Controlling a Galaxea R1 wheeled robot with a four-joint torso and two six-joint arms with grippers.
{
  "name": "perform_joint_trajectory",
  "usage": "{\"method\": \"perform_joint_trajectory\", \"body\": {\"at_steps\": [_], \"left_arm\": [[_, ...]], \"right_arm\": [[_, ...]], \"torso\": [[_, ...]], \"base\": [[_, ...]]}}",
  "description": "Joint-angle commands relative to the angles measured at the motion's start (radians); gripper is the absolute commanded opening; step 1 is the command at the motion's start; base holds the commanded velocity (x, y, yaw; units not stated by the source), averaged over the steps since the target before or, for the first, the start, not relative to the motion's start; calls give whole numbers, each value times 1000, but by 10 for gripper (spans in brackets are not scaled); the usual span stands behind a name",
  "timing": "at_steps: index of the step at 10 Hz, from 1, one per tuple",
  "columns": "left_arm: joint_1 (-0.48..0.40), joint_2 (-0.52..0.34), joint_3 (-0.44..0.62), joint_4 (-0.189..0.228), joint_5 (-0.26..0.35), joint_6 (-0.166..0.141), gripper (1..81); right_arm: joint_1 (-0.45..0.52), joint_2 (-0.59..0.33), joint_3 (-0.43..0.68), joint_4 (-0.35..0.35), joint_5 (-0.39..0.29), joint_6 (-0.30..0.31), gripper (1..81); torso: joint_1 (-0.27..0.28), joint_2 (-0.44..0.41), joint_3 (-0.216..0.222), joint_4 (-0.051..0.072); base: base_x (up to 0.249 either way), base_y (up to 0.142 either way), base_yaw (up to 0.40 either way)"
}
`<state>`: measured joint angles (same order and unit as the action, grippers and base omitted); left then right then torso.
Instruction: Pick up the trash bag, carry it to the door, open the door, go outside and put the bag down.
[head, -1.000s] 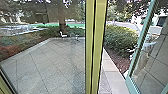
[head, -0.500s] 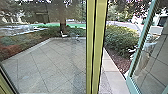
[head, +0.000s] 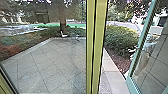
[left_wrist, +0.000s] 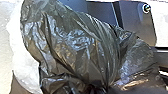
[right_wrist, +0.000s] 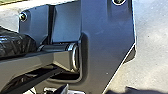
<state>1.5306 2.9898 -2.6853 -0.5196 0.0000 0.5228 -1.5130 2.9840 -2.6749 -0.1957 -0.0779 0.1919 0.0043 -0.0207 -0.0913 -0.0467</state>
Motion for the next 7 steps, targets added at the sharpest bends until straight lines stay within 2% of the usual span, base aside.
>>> {"method": "perform_joint_trajectory", "body": {"at_steps": [1,4,7], "left_arm": [[-39,2,1,3,72,3,10],[-39,5,1,1,74,5,10],[-39,3,1,4,78,5,10]], "right_arm": [[41,3,-22,-2,-57,3,811],[44,5,-23,-5,-57,3,811],[38,2,-25,-7,-57,1,811]], "torso": [[0,0,0,0],[0,0,0,0],[0,0,0,0]], "base": [[0,0,0],[0,0,0],[0,-84,0]]}}
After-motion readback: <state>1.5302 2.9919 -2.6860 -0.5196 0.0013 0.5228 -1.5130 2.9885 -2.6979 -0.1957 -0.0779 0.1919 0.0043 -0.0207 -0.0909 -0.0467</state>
